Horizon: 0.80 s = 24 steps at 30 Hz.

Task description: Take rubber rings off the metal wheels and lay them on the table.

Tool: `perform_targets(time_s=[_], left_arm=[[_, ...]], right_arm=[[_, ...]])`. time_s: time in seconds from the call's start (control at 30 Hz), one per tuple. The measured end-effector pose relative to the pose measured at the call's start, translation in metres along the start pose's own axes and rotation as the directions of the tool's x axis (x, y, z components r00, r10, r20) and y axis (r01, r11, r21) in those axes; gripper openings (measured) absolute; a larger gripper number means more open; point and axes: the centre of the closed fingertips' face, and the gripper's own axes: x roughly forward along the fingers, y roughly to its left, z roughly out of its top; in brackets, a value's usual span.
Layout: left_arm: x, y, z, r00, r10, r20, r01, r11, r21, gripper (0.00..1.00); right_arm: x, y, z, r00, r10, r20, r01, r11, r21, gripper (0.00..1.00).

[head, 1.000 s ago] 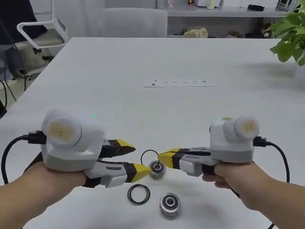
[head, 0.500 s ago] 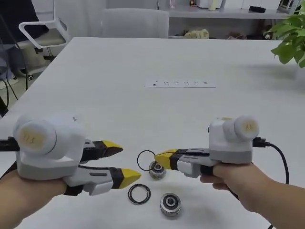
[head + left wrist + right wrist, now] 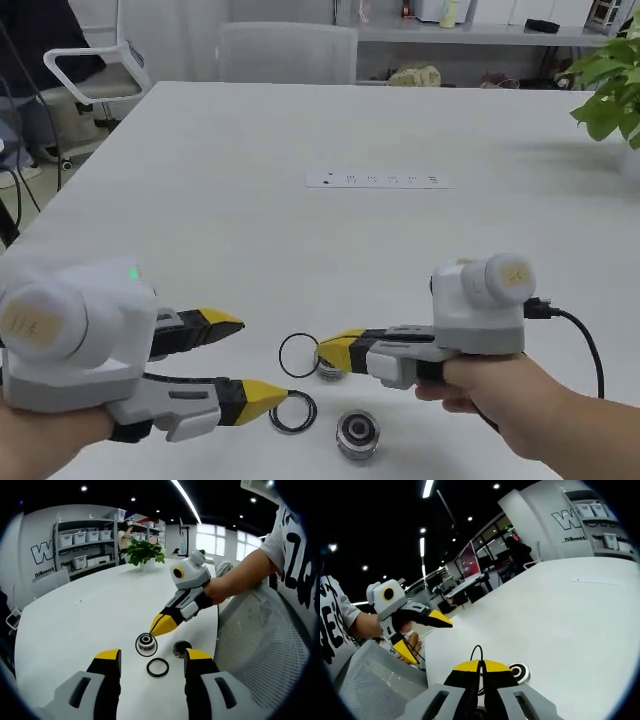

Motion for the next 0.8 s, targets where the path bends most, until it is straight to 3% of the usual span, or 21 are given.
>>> perform_targets(time_s=[0.8], left_arm=[[-0.01, -0.005, -0.009, 1.0, 0.005, -0.008, -0.005, 1.0, -0.006, 0.55]], right_arm=[[0.011, 0.012, -0.031, 0.9941, 0.046, -0.098, -0.044, 0.999, 0.016, 0.0]])
